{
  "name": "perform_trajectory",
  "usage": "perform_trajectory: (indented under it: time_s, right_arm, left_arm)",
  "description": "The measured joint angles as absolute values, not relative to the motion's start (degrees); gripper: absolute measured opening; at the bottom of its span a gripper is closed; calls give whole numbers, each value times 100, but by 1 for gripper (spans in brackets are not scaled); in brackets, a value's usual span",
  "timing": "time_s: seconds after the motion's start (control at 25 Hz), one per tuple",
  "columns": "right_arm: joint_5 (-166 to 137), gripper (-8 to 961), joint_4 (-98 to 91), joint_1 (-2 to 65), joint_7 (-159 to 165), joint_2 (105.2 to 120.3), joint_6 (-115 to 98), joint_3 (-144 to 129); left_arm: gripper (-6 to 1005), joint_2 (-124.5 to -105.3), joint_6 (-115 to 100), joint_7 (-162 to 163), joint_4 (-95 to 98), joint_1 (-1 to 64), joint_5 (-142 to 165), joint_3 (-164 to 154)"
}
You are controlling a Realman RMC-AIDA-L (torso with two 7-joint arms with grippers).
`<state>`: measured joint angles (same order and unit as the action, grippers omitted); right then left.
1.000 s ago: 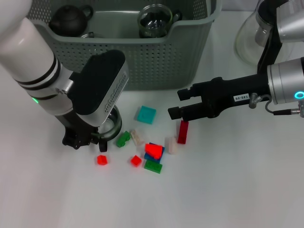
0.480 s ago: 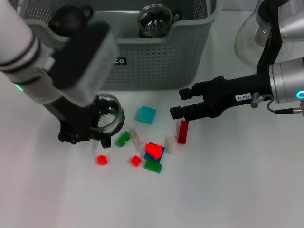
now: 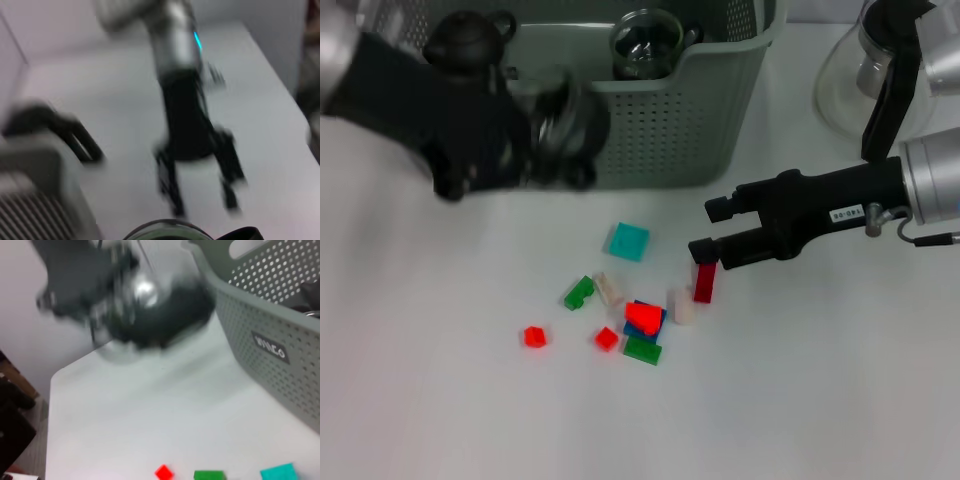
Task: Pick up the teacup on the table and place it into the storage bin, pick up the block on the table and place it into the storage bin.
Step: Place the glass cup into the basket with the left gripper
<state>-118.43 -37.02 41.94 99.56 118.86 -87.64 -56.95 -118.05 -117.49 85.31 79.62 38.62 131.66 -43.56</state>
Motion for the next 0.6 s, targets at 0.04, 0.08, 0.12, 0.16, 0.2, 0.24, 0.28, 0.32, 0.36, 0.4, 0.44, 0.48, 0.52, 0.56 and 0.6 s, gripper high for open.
perform_trajectory:
  time_s: [0.04,0.08,0.12,0.16,0.2,0.24,0.28,0.32,0.36,0.4,0.44,0.48,0.52,0.56,0.6]
  right_arm:
    - [-11858,790,-3702,4191,9938,11885,-8789,-5695]
    - [-11899,790,-3703,4188,9916,11883,-8806,-5695]
    - [-11961,790,-3704,4186,9897,11883,-8836,-5696]
    - [-12014,791,-3707,4187,9894,11880,-8854,-5695]
    - [-12065,791,-3709,4193,9892,11875,-8878,-5696]
    - [-12100,791,-3711,4202,9888,11870,-8899,-5695]
    - [-12120,791,-3712,4209,9877,11862,-8915,-5695]
    - [-12131,791,-3712,4214,9866,11855,-8933,-5696]
    - [-12139,791,-3712,4215,9856,11843,-8945,-5695]
    - [-12148,791,-3712,4219,9852,11831,-8958,-5695]
    - [-12159,791,-3712,4227,9851,11820,-8966,-5696]
    - [-12171,791,-3712,4232,9852,11810,-8967,-5695]
    - [-12180,791,-3712,4237,9856,11806,-8967,-5695]
    - [-12189,791,-3712,4240,9860,11805,-8974,-5695]
    - [-12197,791,-3712,4243,9866,11804,-8984,-5695]
  left_arm:
    - [59,-11762,-11739,8541,7919,3843,12867,-4179]
    - [61,-11707,-11716,8547,7864,3834,12568,-3941]
    - [62,-11668,-11672,8562,7815,3838,12364,-3759]
    - [63,-11636,-11588,8596,7755,3863,12206,-3568]
    - [64,-11612,-11488,8636,7699,3896,12082,-3414]
    - [65,-11593,-11322,8691,7640,3943,12036,-3320]
    - [67,-11570,-11121,8766,7573,3990,12009,-3258]
    - [68,-11539,-10815,8903,7454,4055,12011,-3235]
    - [69,-11508,-10518,9078,7343,4105,12051,-3260]
    - [70,-11473,-10194,9290,7211,4168,12110,-3308]
    - [72,-11438,-9837,9548,7066,4247,12205,-3386]
    - [73,-11410,-9505,9836,6956,4310,12332,-3472]
    - [74,-11380,-9097,10204,6827,4395,12503,-3591]
    - [75,-11365,-8742,10533,6723,4462,12701,-3729]
    - [77,-11354,-8445,10820,6644,4524,12899,-3860]
